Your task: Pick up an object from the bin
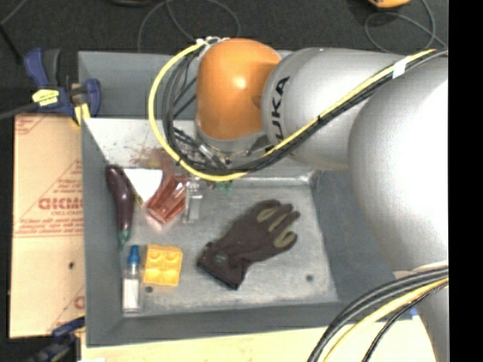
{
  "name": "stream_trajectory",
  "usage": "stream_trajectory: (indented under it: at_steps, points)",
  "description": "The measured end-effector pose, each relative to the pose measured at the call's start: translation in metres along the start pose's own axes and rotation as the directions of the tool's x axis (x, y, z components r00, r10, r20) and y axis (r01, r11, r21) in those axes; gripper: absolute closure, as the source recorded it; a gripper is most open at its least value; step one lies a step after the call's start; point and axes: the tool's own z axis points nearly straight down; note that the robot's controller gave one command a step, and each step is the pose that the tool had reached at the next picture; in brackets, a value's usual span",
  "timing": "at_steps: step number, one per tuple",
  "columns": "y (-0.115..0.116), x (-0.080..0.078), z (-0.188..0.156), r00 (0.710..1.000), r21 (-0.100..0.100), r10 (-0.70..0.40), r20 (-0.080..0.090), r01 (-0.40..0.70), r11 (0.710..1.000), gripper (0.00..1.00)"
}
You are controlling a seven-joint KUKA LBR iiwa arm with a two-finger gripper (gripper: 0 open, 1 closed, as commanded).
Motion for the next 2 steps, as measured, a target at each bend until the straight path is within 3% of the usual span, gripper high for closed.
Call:
stream_trajectory:
  at_steps: [1, 2]
  points:
    - [-0.005, -0.019, 0.070, 0.997, 0.000, -0.083, 0.003, 0.083, 0.997, 0.00]
    - [-0.007, -0.016, 0.049, 0.975, 0.001, -0.220, -0.005, 0.220, 0.975, 0.00]
